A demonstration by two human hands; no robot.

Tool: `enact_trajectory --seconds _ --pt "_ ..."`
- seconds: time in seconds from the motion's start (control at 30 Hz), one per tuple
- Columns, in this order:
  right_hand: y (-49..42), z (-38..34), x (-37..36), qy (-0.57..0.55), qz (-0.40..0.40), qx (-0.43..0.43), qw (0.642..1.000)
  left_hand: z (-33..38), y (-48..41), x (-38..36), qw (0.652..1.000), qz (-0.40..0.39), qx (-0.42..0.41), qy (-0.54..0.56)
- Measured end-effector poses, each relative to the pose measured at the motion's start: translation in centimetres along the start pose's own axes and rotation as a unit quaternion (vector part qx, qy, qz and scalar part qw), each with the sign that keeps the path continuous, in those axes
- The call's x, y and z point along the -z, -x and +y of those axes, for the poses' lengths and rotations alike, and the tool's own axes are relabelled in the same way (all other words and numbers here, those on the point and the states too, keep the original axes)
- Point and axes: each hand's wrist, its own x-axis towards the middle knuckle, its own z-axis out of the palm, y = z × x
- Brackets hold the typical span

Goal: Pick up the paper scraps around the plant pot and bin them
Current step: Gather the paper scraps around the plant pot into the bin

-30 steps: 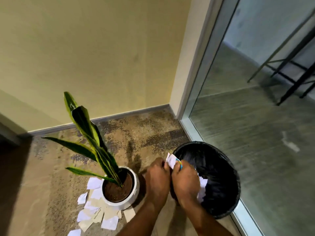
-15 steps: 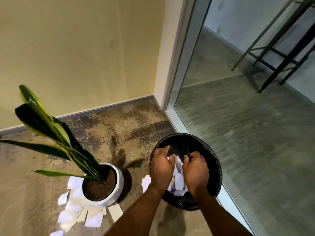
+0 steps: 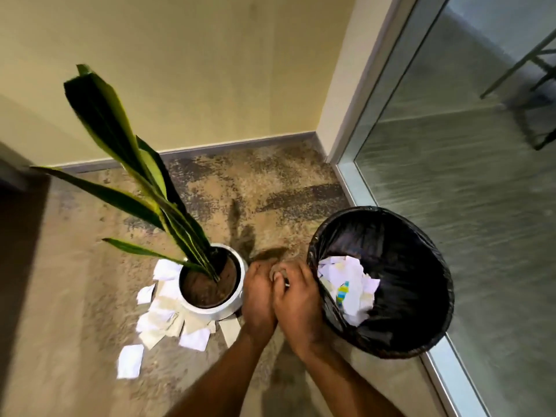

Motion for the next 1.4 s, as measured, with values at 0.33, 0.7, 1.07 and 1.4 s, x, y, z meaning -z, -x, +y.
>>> enact_trajectory --seconds 0.33,0.7,1.07,1.4 --pt "4.6 13.3 -12.6 0.152 -0.144 -0.123 0.97 -15.4 6.6 -4.9 0.968 -0.017 0.222 -0.118" --pt "1.3 17.9 -19.9 0.199 -0.098 -0.25 0.943 -20.4 7.3 -8.4 0.921 0.036 0.361 -0.142" --pt "1.3 17.7 -19.0 0.221 -0.161 -0.179 0.945 -20.4 6.1 -9.5 0.906 0.088 0.414 -0.018" --pt "1.9 17.1 -18.1 0.231 -0.184 -0.138 0.945 -20.8 7.8 -9.5 0.94 0.038 0.338 -0.01"
